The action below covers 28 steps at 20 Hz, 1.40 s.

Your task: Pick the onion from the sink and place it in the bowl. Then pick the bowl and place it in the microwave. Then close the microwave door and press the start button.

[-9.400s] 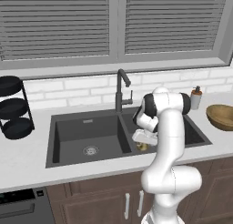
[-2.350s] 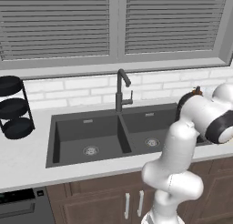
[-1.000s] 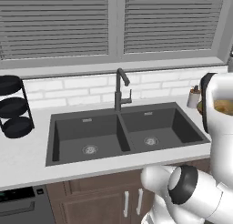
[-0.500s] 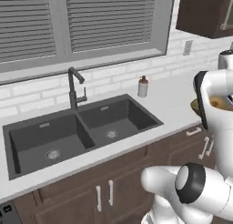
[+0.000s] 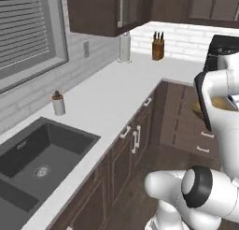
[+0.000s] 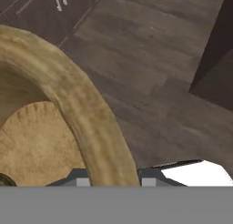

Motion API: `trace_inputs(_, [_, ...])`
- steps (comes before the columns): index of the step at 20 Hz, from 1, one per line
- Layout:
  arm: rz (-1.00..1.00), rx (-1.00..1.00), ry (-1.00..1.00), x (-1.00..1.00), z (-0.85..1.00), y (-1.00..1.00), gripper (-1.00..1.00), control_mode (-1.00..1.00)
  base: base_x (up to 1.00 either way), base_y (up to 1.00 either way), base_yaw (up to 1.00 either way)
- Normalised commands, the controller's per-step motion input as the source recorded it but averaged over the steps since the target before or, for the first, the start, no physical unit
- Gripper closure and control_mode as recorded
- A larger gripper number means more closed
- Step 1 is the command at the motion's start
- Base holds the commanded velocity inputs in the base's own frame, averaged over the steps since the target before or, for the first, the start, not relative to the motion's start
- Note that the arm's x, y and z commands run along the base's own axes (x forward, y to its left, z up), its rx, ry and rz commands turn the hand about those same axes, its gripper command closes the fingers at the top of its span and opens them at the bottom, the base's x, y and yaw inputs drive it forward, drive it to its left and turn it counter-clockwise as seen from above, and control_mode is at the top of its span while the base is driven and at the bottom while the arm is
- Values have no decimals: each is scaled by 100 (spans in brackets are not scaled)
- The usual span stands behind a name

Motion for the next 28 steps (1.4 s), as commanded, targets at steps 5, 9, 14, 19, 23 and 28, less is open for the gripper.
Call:
trace_inputs(5, [0, 0, 0, 0, 0, 0, 100, 100, 0, 0, -97])
trace_inputs(9, [0, 0, 0, 0, 0, 0, 100, 100, 0, 0, -97])
trace_inputs(14, [0, 0, 0, 0, 0, 0, 100, 100, 0, -2, -96])
trace_inputs(19, [0, 0, 0, 0, 0, 0, 100, 100, 0, -9, -95])
trace_inputs(23, [0, 0, 0, 0, 0, 0, 100, 100, 0, -17, -91])
trace_inputs(28, [0, 0, 0, 0, 0, 0, 100, 100, 1, -22, -89])
